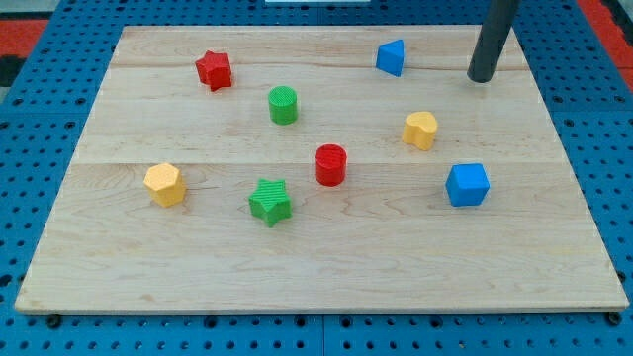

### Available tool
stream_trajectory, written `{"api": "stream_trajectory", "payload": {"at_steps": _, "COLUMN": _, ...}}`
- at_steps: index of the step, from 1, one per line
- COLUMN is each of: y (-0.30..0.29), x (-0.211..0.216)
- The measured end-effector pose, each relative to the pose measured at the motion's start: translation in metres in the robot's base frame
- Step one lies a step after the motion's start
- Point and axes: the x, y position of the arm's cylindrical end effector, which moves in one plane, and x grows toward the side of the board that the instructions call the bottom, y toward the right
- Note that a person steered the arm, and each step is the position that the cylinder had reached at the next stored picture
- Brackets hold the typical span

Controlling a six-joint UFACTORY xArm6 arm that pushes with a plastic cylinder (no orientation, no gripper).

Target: Move the blue triangle to the top of the green circle

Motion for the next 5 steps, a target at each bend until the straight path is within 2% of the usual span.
{"api": "stream_trajectory", "payload": {"at_steps": 2, "y": -0.017, "x": 0.033}}
{"api": "stream_trajectory", "payload": {"at_steps": 3, "y": -0.073, "x": 0.022}}
{"api": "stream_trajectory", "payload": {"at_steps": 4, "y": -0.094, "x": 0.003}}
{"api": "stream_trajectory", "payload": {"at_steps": 5, "y": -0.088, "x": 0.003}}
